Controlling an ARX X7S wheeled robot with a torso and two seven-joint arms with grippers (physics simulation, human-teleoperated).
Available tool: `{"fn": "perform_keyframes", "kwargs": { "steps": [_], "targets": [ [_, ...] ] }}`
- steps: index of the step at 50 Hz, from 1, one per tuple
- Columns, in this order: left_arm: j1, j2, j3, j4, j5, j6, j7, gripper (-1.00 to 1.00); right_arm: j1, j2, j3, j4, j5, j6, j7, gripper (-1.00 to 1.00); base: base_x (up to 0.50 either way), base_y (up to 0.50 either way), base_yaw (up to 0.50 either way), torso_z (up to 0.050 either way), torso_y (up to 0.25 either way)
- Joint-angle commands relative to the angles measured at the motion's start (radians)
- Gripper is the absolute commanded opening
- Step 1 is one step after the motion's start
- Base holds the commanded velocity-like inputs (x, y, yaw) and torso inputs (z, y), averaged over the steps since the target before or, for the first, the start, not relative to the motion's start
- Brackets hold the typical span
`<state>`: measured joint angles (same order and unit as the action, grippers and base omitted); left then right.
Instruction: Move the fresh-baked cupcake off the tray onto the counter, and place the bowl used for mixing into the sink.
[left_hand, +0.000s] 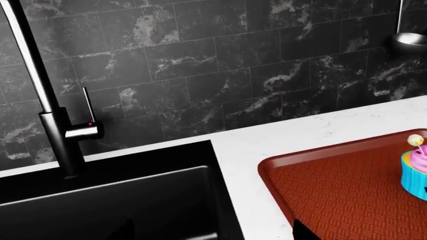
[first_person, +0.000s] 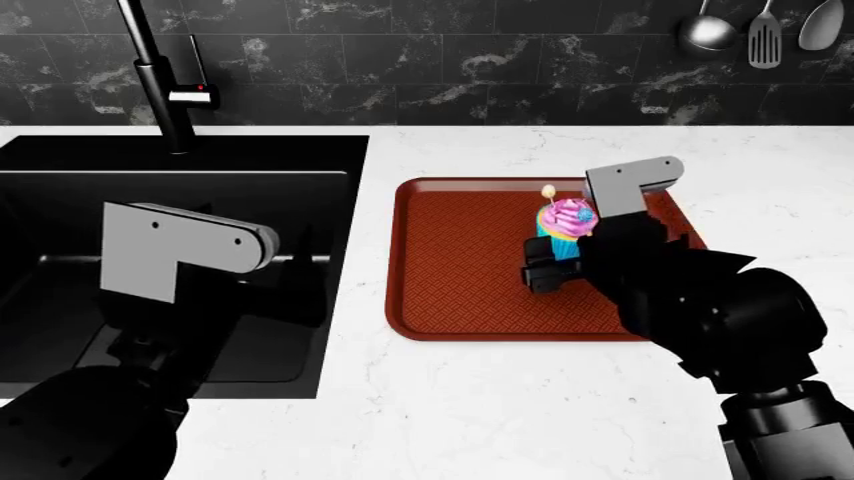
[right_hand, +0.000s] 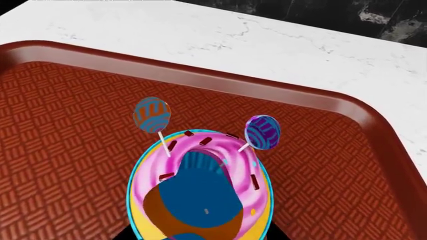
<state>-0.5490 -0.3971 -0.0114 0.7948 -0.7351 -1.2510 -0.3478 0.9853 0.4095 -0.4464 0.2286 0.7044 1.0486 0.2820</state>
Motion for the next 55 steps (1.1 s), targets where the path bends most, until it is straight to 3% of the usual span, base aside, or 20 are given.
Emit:
{"fn": "perform_keyframes", "kwargs": {
  "steps": [1, 16, 28, 55],
  "targets": [
    [-0.001, -0.002, 0.007, -0.007, -0.004, 0.005, -0.004, 1.0, -0.003, 0.002, -0.008, 0.008, -0.014, -0.018, -0.012, -1.0, 0.0, 0.0, 0.0, 0.0, 0.0],
    [0.003, -0.005, 0.002, -0.002, -0.016, 0.009, -0.012, 1.0, -0.001, 0.018, 0.021, -0.027, 0.003, -0.024, 0.001, -1.0, 0.0, 0.0, 0.0, 0.0, 0.0],
    [0.008, -0.01, -0.025, 0.03, -0.045, -0.013, -0.032, 1.0, 0.007, 0.058, 0.08, -0.196, 0.067, 0.018, 0.033, -1.0, 0.0, 0.0, 0.0, 0.0, 0.0],
    [-0.012, -0.017, -0.009, 0.02, -0.059, -0.007, -0.045, 1.0, 0.012, 0.15, 0.042, -0.394, 0.058, 0.039, 0.04, -1.0, 0.0, 0.0, 0.0, 0.0, 0.0]
  ]
}}
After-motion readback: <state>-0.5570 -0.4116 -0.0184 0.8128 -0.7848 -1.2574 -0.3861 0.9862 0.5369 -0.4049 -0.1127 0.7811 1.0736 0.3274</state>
